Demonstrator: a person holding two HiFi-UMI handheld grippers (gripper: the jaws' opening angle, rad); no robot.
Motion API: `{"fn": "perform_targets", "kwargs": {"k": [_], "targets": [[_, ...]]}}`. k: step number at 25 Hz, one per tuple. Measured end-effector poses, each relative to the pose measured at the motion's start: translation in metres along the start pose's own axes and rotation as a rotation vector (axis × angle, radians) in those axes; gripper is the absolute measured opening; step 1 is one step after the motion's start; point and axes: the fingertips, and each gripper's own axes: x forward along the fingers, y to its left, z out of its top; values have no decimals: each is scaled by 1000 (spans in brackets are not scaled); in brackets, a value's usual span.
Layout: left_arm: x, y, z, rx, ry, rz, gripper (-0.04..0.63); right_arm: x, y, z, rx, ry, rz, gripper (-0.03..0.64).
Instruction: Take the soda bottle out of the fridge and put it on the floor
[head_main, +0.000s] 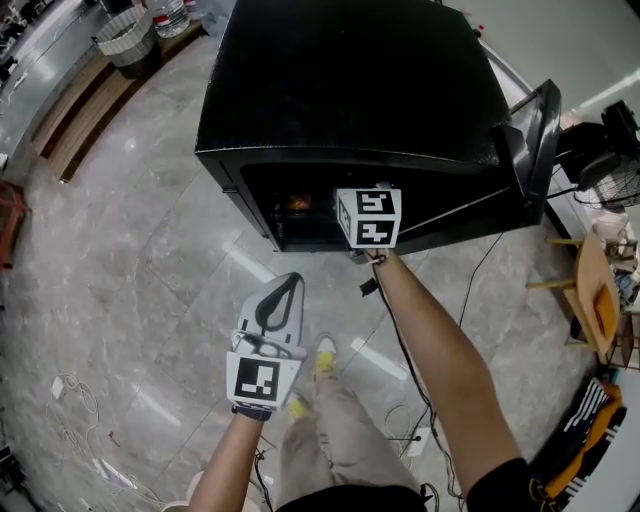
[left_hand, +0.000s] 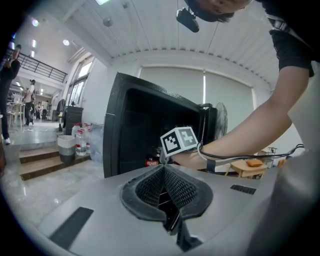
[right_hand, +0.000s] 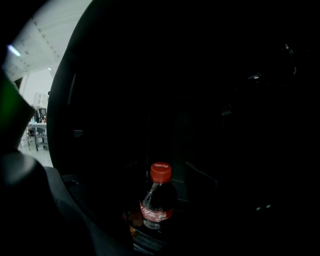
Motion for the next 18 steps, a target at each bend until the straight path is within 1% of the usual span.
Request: {"fn": "perform_targets", "kwargs": {"k": [5, 12, 14, 15, 16, 17, 18], "targets": [[-4, -9, -7, -1, 16, -12, 16, 5, -5, -5, -20, 25, 4, 264], [-9, -15, -17, 2, 39, -22, 17, 10, -2, -5, -23, 38, 43, 272], [-8, -16, -17, -2, 41, -22, 17, 10, -1, -2, -26, 34, 47, 251], [-8, -17, -18, -3, 42, -22, 17, 10, -1, -2, -28, 37, 46, 225], [-8, -17, -18, -5, 41, -23, 17, 10, -2, -2, -29, 43, 45, 166], [-8, -18, -18, -8, 40, -23, 17, 9, -2, -3, -30, 51, 45, 135], [-8, -19, -18, -9, 38, -23, 17, 8, -3, -3, -30, 58, 45, 133]]}}
